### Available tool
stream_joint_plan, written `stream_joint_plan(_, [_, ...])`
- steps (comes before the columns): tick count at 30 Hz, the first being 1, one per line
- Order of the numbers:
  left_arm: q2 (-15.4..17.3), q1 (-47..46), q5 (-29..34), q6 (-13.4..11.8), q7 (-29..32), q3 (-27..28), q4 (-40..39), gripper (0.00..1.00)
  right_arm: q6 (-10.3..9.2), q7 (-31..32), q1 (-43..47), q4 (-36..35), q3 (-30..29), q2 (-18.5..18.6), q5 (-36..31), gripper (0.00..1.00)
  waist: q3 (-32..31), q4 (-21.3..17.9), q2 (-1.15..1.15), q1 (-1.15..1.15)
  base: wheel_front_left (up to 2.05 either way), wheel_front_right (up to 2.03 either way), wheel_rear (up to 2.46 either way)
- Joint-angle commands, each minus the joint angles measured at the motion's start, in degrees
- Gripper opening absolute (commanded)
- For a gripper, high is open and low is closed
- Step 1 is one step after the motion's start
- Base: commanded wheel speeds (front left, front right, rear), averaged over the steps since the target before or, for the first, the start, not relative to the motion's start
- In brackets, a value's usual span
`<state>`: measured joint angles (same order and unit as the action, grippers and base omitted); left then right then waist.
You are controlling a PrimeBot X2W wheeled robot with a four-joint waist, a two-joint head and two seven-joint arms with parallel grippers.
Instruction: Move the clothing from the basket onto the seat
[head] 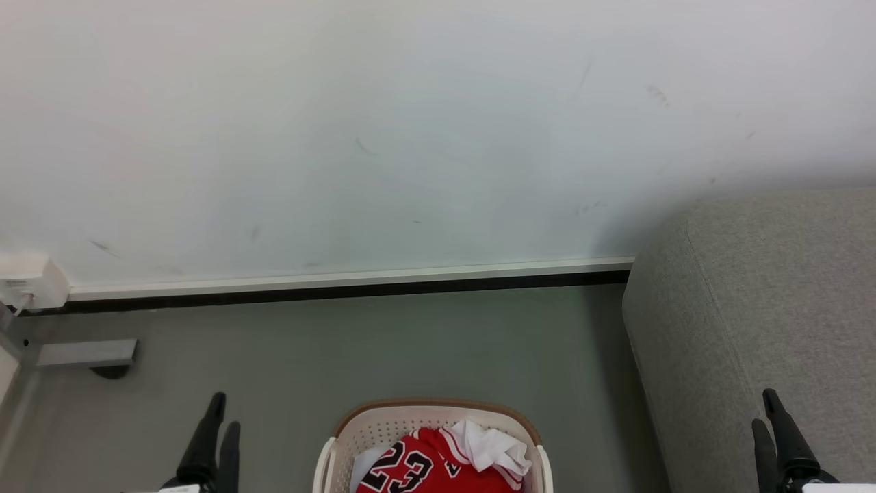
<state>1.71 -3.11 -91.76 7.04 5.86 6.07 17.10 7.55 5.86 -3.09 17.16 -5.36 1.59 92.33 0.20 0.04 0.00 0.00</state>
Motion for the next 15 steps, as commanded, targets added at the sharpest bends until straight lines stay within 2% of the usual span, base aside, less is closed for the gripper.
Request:
stream_joint_plan(1, [0.33,-0.89,0.42,0.17,-0.53,-0.12,-0.93,1.00,0.00,-0.51,-1.13,-0.79,0.56,0.25,-0.68,1.00,0.00,0.04,0.00,0.00,0.00,0.00,0.00])
stream_joint_plan(8, [0.43,-0.52,2.89,0.21,-2.53,-0.35,-1.04,1.00,-0.01,-2.51,-1.52,-0.65,2.54,0.37,-4.59,1.00,0.01,0.20,0.00,0.00,0.00,0.00,0.00])
stream_joint_plan(15, [0.53,-0.24,8.06,0.21,-4.36,-0.15,-0.97,1.00,-0.02,-4.34,-1.87,-1.12,3.92,0.48,-10.83,1.00,0.05,0.38,0.00,0.00,0.00,0.00,0.00])
